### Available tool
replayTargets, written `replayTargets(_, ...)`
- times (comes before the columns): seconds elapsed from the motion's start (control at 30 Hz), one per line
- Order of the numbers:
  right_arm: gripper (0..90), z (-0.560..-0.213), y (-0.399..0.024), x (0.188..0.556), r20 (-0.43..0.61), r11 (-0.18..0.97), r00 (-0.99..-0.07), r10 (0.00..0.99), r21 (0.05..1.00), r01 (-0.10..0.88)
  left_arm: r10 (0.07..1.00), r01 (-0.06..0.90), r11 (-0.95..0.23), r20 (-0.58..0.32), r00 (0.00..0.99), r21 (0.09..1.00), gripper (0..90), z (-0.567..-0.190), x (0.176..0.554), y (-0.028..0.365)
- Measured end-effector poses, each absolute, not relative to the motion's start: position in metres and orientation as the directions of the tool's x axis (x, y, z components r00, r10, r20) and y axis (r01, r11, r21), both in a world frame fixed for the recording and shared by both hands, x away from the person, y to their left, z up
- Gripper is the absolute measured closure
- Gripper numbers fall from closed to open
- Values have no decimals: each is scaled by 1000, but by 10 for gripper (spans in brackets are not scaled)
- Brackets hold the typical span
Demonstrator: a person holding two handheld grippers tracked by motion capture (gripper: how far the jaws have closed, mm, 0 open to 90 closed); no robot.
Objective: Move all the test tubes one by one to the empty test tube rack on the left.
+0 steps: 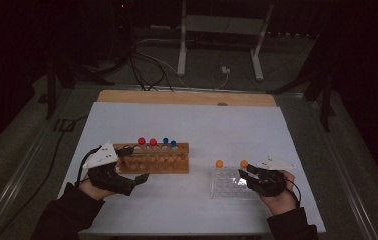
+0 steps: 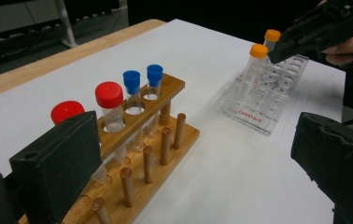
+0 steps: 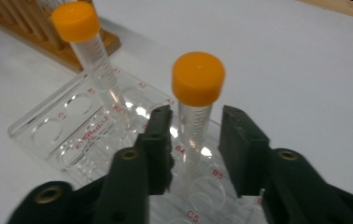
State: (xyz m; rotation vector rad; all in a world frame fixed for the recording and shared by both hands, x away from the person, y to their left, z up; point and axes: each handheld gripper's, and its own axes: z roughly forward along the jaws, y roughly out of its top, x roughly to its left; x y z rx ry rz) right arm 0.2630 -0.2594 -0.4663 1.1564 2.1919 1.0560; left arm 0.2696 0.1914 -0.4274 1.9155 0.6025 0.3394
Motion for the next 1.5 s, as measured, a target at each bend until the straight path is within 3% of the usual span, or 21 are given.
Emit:
replayTargets(0.3,742,-467,-257,264,-49,378,-559,828,785,490,545,247,-310,-42,837,918,24,-427,269,192)
replayTargets(0.67,748,-451,-259,259,-53,366,-563,825,809,460,534,251,-318,-46,844,914,24,-427,269,191)
replayTargets(1.07,748,-412,-259,239,-90,346,-565,820,864,365,527,249,-318,-47,848,915,24,-424,267,189)
replayTargets(1.5,748,-390,-240,218,-63,346,-663,746,887,305,511,235,-326,-39,859,916,24,-423,265,185)
